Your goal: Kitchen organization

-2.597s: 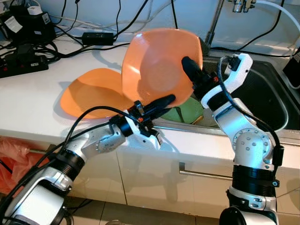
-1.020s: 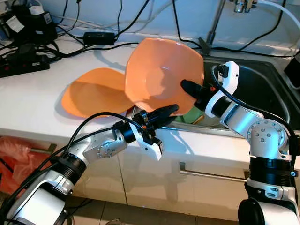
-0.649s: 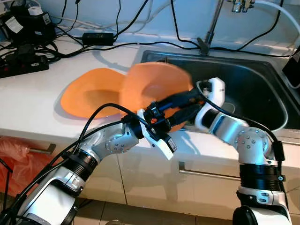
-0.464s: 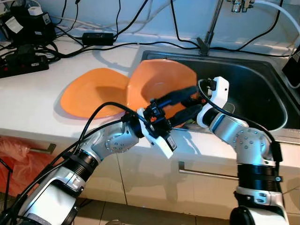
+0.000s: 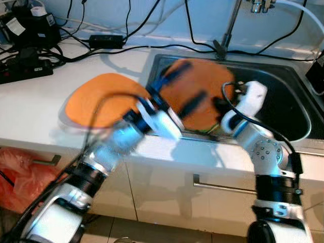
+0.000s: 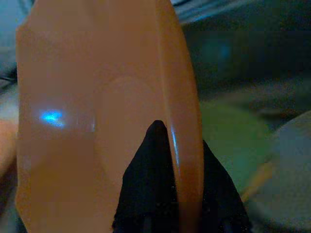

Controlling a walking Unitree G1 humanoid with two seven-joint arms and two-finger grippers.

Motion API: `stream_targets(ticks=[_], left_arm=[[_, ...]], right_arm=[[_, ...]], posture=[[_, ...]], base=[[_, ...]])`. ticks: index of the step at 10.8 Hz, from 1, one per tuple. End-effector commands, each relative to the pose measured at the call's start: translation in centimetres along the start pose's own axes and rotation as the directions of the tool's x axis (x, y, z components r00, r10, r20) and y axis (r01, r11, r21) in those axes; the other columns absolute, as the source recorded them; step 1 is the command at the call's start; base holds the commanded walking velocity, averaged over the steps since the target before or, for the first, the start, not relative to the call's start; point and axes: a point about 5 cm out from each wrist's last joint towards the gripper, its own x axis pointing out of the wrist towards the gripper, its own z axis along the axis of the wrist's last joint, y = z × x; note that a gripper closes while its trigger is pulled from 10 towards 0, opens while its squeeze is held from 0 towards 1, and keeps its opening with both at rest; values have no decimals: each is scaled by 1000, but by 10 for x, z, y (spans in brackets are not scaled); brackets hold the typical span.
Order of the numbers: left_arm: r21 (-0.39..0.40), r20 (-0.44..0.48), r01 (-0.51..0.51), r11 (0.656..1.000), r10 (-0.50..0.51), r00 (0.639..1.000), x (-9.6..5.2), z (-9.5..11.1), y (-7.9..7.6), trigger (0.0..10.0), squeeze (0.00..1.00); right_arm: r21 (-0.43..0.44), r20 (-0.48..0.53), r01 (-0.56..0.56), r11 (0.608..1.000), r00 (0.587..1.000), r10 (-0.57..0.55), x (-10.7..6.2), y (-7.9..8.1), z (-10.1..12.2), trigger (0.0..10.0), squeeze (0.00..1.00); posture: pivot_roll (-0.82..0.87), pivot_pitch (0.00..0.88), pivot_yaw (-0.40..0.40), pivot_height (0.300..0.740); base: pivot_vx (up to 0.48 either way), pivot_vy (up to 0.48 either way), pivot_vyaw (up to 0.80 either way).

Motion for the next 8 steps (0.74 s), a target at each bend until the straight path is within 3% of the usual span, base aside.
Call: stream_targets(ticks=[1, 2, 3, 4, 5, 6, 8], left_arm=[[-55, -48, 30, 998, -33, 998, -5, -6, -6, 10000, 1000], [-130, -93, 47, 990, -60, 994, -5, -10, -9, 10000, 1000], [-253, -136, 104, 962, -142, 981, -5, -12, -14, 10000, 1000], [-327, -159, 105, 939, -164, 973, -4, -13, -13, 10000, 1000], [-355, -170, 109, 929, -179, 969, -4, -13, -13, 10000, 1000], [-456, -177, 172, 873, -278, 944, -7, -14, -12, 10000, 1000], [-505, -209, 188, 842, -331, 920, -16, -19, -8, 10000, 1000]], right_arm=[[-109, 67, 19, 994, 998, -12, 2, 0, 11, 0, 0], [-203, 100, 46, 978, 995, -26, 3, -6, 13, 0, 0], [-289, 139, 101, 952, 988, -63, 6, -20, 18, 0, 0], [-347, 159, 125, 929, 985, -73, 7, -29, 22, 0, 0], [-376, 161, 119, 919, 985, -62, 8, -30, 23, 0, 0], [-513, 143, 69, 856, 990, 6, 13, -34, 29, 0, 0], [-571, 129, 29, 820, 990, 55, 20, -30, 32, 0, 0]], posture=[[100, 40, -24, 740], [108, 48, -15, 740], [116, 56, 0, 740], [122, 63, 20, 740], [122, 63, 20, 740], [129, 69, 42, 740], [134, 65, 41, 740]], base=[[0, 0, 0], [0, 0, 0], [0, 0, 0], [0, 0, 0], [0, 0, 0], [0, 0, 0], [0, 0, 0]])
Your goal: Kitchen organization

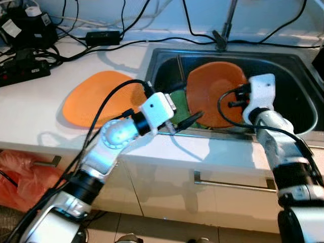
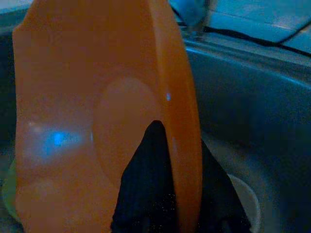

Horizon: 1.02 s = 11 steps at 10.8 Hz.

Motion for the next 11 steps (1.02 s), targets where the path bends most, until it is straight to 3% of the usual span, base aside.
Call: stream_targets(ticks=[1, 2, 3, 4, 5, 6, 7, 8, 9, 11], left_arm=[[-40, -37, -8, 999, 6, 999, -7, -5, 3, 10000, 1000], [-79, -82, 7, 997, -13, 997, -12, -9, 0, 10000, 1000], [-119, -109, 16, 993, -29, 994, -16, -13, -2, 10000, 1000], [-148, -138, 42, 988, -63, 988, -24, -15, -5, 10000, 1000], [-147, -144, 48, 988, -70, 987, -26, -16, -7, 10000, 1000], [-151, -153, 62, 987, -86, 984, -29, -16, -9, 10000, 1000], [-161, -178, 105, 981, -134, 975, -32, -18, -15, 10000, 1000], [-165, -188, 117, 979, -148, 971, -34, -19, -16, 10000, 1000], [-170, -199, 115, 979, -148, 969, -34, -20, -16, 10000, 1000], [-176, -207, 110, 978, -147, 967, -33, -20, -15, 10000, 1000]], right_arm=[[-25, 60, -22, 999, 998, 24, 4, 4, 15, 0, 0], [-31, 52, -46, 998, 998, 47, 7, 9, 14, 314, 0], [-33, 40, -68, 997, 997, 70, 8, 12, 11, 1725, 0], [-29, 8, -123, 992, 992, 123, 10, 16, 4, 0, 0], [-20, -11, -145, 989, 989, 145, 11, 18, 2, 0, 227], [-17, -24, -169, 985, 985, 169, 11, 19, 0, 2863, 1000], [-23, -31, -182, 983, 983, 182, 12, 20, -1, 6196, 1000], [-18, -39, -189, 982, 981, 188, 13, 20, -2, 8157, 1000], [-4, -51, -189, 982, 981, 188, 12, 20, -5, 9451, 1000], [8, -59, -213, 977, 975, 213, 12, 20, -7, 10000, 1000]], posture=[[135, 59, 37, 740], [135, 59, 37, 740], [141, 53, 27, 740], [148, 49, 14, 740], [148, 47, 12, 740], [147, 45, 11, 740], [147, 44, 10, 740], [146, 44, 11, 740], [146, 45, 13, 740], [143, 45, 18, 740]], base=[[0, 0, 0], [0, 0, 0], [0, 0, 0], [0, 0, 0], [0, 0, 0], [0, 0, 0], [0, 0, 0], [0, 0, 0], [0, 0, 0], [0, 0, 0]])
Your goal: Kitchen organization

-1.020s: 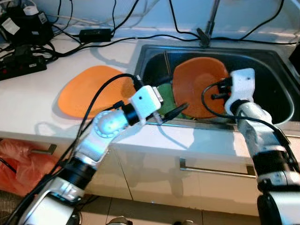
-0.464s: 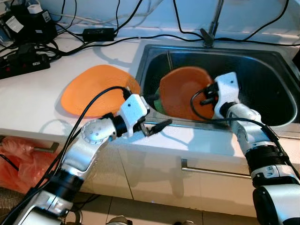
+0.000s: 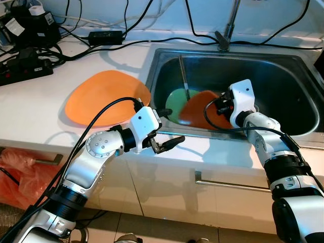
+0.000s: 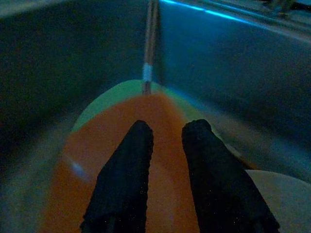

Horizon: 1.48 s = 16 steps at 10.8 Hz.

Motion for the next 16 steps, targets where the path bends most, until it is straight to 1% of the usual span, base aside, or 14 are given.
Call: stream_targets(ticks=[1, 2, 4, 5, 6, 7, 9, 10, 11, 12, 13, 14, 15, 16], left_arm=[[9, -1, -2, 1000, 2, 1000, -1, 3, 2, 10000, 1000], [3, 0, -36, 999, 36, 999, 0, 7, 8, 10000, 1000], [15, -9, -70, 997, 70, 997, -1, 8, 14, 10000, 1000], [34, -20, -159, 987, 159, 987, -7, 8, 26, 10000, 1000], [53, -35, -256, 965, 258, 966, -14, 8, 39, 10000, 1000], [83, -61, -282, 956, 288, 956, -19, 7, 45, 10000, 1000], [226, -143, -294, 929, 330, 933, -33, 6, 61, 10000, 1000], [242, -166, -302, 922, 346, 923, -38, 6, 66, 10000, 1000], [260, -173, -299, 918, 349, 921, -39, 6, 68, 10000, 1000], [317, -217, -261, 912, 338, 916, -47, 4, 70, 10000, 1000], [333, -239, -247, 910, 335, 911, -51, 2, 69, 10000, 1000], [341, -273, -197, 919, 297, 915, -55, -2, 64, 10000, 604], [336, -289, -168, 927, 271, 918, -56, -4, 61, 10000, 0], [358, -299, -125, 925, 241, 923, -58, -4, 58, 10000, 0]], right_arm=[[6, 19, -22, 1000, 1000, 22, 1, 1, 7, 10000, 1000], [-16, 17, -53, 998, 998, 53, 1, 3, 8, 10000, 1000], [-51, 27, -97, 994, 995, 98, -2, 8, 9, 10000, 1000], [-35, 99, -107, 994, 989, 110, -5, 8, 20, 10000, 1000], [-6, 158, -90, 996, 983, 90, -8, 6, 27, 10000, 1000], [13, 202, -100, 995, 975, 95, -10, 6, 33, 10000, 1000], [63, 275, -102, 993, 958, 81, -14, 8, 50, 10000, 1000], [84, 275, -108, 991, 958, 81, -15, 8, 50, 10000, 1000], [87, 274, -111, 990, 958, 84, -15, 9, 49, 10000, 1000], [95, 271, -131, 987, 957, 101, -18, 11, 48, 10000, 1000], [97, 268, -131, 987, 958, 101, -19, 11, 48, 10000, 1000], [100, 266, -133, 986, 959, 102, -18, 10, 49, 10000, 961], [103, 262, -134, 986, 959, 103, -18, 10, 49, 10000, 698], [103, 257, -136, 985, 961, 105, -18, 10, 48, 10000, 114]], posture=[[143, 45, 18, 740], [144, 43, 18, 740], [145, 41, 16, 740], [145, 41, 16, 740], [147, 38, 9, 740], [150, 40, 3, 740], [152, 39, -1, 740], [151, 38, -5, 740], [151, 38, -5, 740], [150, 40, -7, 740], [148, 41, -10, 740], [149, 41, -13, 740], [151, 42, -16, 740], [151, 42, -16, 740]], base=[[0, 0, 0], [0, 0, 0], [0, 0, 0], [0, 0, 0], [0, 0, 0], [0, 0, 0], [0, 0, 0], [0, 0, 0], [0, 0, 0], [0, 0, 0], [0, 0, 0], [0, 0, 0], [0, 0, 0], [0, 0, 0]])
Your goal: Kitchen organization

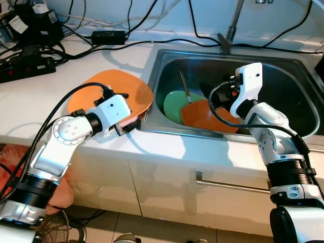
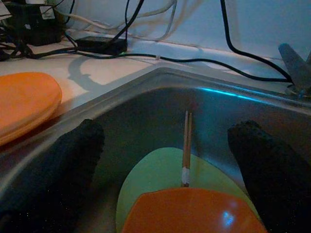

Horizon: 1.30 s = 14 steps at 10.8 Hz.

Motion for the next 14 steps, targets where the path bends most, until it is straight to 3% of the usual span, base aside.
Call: stream_targets(ticks=[1, 7, 8, 9, 14], left_arm=[[42, -7, 44, 998, -44, 999, -2, 1, -4, 10000, 0], [302, -177, 24, 953, 31, 984, -16, -28, 13, 10000, 0], [328, -193, 20, 945, 47, 980, -17, -30, 17, 6667, 0], [338, -205, 22, 941, 51, 978, -17, -31, 19, 0, 0], [339, -190, 43, 940, 23, 982, -14, -34, 14, 0, 0]], right_arm=[[2, 9, -5, 1000, 1000, 5, 0, -1, 5, 10000, 0], [1, 18, 3, 1000, 1000, -3, -1, 0, 8, 10000, 0], [4, 22, 7, 1000, 1000, -7, 0, 0, 9, 10000, 0], [4, 25, 10, 1000, 1000, -10, 0, 0, 10, 10000, 0], [-1, 24, 18, 1000, 1000, -18, 0, -1, 9, 10000, 0]], posture=[[151, 42, -16, 740], [151, 43, -17, 740], [151, 42, -15, 740], [150, 42, -15, 740], [145, 42, -14, 740]], base=[[0, 0, 0], [0, 0, 0], [0, 0, 0], [0, 0, 0], [0, 0, 0]])
